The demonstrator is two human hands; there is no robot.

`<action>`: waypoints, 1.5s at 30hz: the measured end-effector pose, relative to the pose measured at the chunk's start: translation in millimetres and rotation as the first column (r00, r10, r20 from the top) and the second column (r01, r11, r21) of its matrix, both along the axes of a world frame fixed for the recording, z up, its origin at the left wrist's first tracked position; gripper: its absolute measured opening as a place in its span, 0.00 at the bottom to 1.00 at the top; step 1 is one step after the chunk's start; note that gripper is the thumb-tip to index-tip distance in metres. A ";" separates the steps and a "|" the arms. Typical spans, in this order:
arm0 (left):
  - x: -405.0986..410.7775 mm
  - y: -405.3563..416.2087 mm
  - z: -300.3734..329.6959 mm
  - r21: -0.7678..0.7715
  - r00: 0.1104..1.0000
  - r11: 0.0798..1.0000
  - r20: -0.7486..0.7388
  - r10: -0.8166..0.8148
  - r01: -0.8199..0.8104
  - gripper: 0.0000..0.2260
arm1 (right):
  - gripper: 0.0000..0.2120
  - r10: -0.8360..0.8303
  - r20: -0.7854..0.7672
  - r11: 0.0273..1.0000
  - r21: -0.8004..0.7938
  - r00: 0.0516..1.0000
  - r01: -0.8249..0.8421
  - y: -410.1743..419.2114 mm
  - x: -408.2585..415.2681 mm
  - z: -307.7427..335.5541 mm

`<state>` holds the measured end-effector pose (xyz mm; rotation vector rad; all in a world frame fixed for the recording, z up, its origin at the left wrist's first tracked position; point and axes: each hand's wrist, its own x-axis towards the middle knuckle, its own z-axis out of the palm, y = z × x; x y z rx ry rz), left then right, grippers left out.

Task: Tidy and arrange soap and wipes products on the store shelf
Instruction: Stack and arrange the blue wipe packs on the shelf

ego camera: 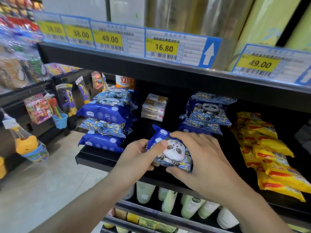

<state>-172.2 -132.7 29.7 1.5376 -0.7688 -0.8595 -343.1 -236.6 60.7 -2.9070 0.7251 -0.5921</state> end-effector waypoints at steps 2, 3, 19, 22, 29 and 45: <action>5.4 -0.7 -0.4 -0.031 0.995 0.998 -0.084 0.053 -0.056 0.14 | 0.35 -0.008 0.016 0.999 0.039 1.000 0.007 -8.1 7.0 4.7; 9.7 1.0 -2.4 -0.046 0.990 0.995 -0.117 0.078 -0.084 0.11 | 0.34 -0.018 0.023 0.998 0.060 1.000 0.017 -13.1 11.1 7.7; 26.0 5.9 -33.2 0.215 0.302 0.956 0.915 -0.269 0.200 0.19 | 0.33 -0.077 -0.155 0.978 0.183 0.985 0.105 -64.0 125.6 -8.2; 32.8 7.4 -36.1 0.219 0.328 0.946 0.899 -0.291 0.238 0.19 | 0.34 -0.073 -0.217 0.978 0.176 0.973 0.113 -76.4 135.8 -15.2; 36.2 6.2 -41.0 0.179 0.361 0.947 0.892 -0.271 0.268 0.17 | 0.33 -0.108 -0.111 0.994 -0.008 0.988 0.108 -66.2 132.0 -26.8; 31.3 -26.1 -47.5 0.085 0.371 0.988 0.920 -0.126 0.126 0.12 | 0.28 -0.451 0.219 0.860 -0.154 0.865 0.487 -95.6 12.8 4.5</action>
